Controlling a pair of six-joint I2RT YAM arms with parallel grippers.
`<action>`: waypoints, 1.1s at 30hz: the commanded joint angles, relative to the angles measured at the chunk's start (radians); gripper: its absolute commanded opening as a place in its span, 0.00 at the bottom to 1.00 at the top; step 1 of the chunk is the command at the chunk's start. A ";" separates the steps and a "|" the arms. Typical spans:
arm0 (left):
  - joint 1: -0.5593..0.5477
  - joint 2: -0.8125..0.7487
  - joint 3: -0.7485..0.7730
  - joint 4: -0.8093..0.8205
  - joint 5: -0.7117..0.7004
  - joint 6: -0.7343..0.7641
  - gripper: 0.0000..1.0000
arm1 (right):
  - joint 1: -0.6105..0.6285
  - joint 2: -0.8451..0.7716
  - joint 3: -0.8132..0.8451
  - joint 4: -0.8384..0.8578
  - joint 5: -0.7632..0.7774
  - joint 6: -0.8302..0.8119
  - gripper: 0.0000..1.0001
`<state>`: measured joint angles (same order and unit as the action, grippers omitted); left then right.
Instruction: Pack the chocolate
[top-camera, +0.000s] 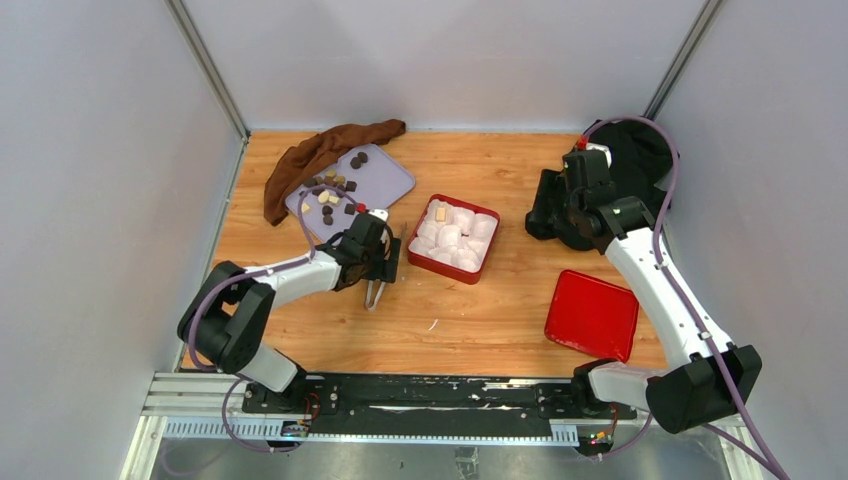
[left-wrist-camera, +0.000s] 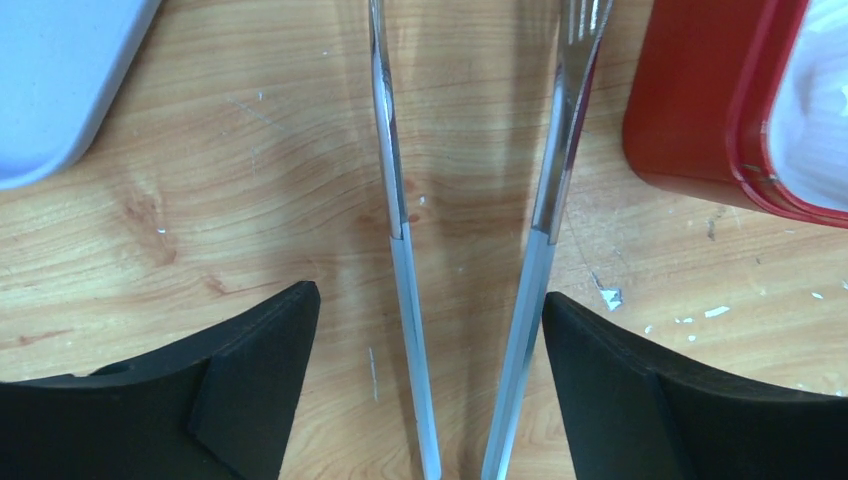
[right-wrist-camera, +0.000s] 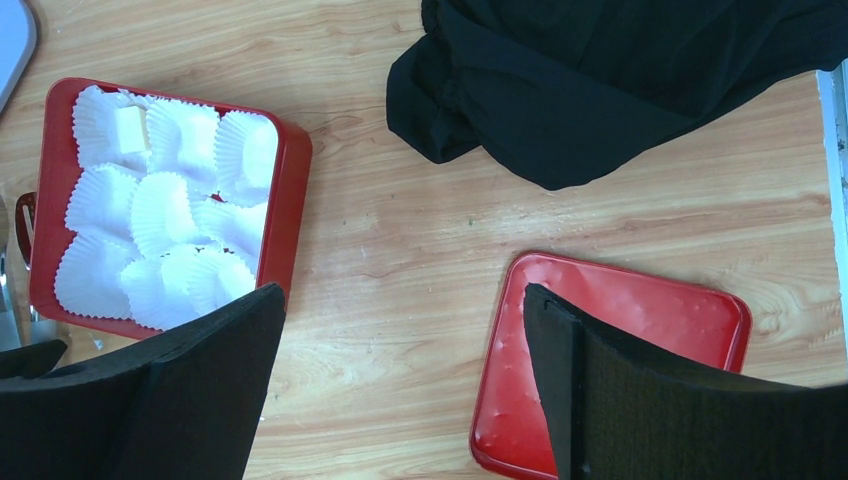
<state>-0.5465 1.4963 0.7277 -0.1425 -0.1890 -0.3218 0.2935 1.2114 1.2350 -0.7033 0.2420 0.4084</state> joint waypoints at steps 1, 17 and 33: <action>-0.005 0.048 0.024 0.037 -0.031 -0.012 0.83 | -0.007 0.005 0.031 -0.013 -0.007 0.021 0.93; -0.004 0.096 0.039 0.030 -0.054 -0.067 0.52 | -0.007 -0.013 0.020 -0.015 0.004 0.022 0.93; 0.043 -0.028 0.400 -0.483 -0.069 0.022 0.12 | -0.006 -0.035 0.012 -0.029 0.026 0.010 0.93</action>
<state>-0.5385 1.4937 0.9913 -0.4175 -0.2504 -0.3489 0.2935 1.1973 1.2350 -0.7048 0.2424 0.4225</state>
